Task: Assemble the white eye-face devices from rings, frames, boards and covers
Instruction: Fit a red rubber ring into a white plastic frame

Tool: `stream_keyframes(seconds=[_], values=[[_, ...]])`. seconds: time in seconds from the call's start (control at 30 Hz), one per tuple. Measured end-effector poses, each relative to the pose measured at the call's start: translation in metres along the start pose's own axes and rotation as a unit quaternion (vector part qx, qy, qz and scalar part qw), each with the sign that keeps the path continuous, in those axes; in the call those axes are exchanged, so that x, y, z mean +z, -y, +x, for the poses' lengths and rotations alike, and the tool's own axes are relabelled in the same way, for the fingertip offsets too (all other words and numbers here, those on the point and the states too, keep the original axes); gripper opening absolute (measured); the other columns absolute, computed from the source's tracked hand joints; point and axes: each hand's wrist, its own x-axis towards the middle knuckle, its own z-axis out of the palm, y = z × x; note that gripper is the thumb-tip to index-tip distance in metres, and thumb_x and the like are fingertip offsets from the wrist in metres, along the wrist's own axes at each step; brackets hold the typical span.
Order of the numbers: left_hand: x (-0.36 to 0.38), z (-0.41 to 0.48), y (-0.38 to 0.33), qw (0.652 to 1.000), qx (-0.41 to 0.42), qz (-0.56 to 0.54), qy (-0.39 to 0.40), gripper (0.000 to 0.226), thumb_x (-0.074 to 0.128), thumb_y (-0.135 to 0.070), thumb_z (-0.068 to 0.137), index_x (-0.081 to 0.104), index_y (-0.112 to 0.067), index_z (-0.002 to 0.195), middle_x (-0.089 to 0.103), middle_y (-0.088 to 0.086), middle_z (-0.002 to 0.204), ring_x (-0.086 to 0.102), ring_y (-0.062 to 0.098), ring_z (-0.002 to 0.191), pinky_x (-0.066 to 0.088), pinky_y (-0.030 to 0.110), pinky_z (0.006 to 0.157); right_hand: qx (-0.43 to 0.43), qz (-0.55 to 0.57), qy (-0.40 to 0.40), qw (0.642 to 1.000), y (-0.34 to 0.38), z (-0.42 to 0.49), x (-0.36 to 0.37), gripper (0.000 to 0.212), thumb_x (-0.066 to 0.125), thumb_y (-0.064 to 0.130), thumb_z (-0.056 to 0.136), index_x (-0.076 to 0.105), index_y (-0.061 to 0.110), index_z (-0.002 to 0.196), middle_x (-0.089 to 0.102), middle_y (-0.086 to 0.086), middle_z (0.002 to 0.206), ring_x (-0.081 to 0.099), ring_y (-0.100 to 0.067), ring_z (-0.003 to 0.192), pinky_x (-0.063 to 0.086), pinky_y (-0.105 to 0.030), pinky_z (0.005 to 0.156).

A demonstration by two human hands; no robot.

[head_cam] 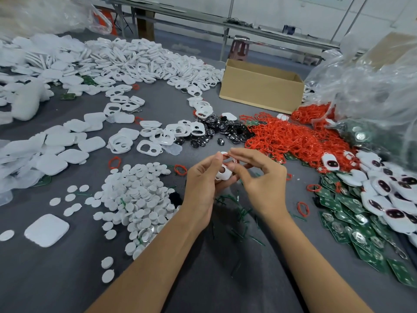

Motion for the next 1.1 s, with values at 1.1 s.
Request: stream_keyframes(seconds=[1.1], values=[[-0.003, -0.002, 0.003, 0.993, 0.073, 0.081, 0.049, 0.019, 0.051, -0.010, 0.099, 0.070, -0.007, 0.103, 0.075, 0.009, 0.092, 0.072, 0.018, 0.089, 0.059, 0.027, 0.074, 0.288, 0.202, 0.084, 0.932, 0.009, 0.013, -0.005, 0.010, 0.064, -0.002, 0.086, 0.063, -0.009, 0.093, 0.069, -0.015, 0.069, 0.065, -0.023, 0.061, 0.055, -0.033, 0.067]])
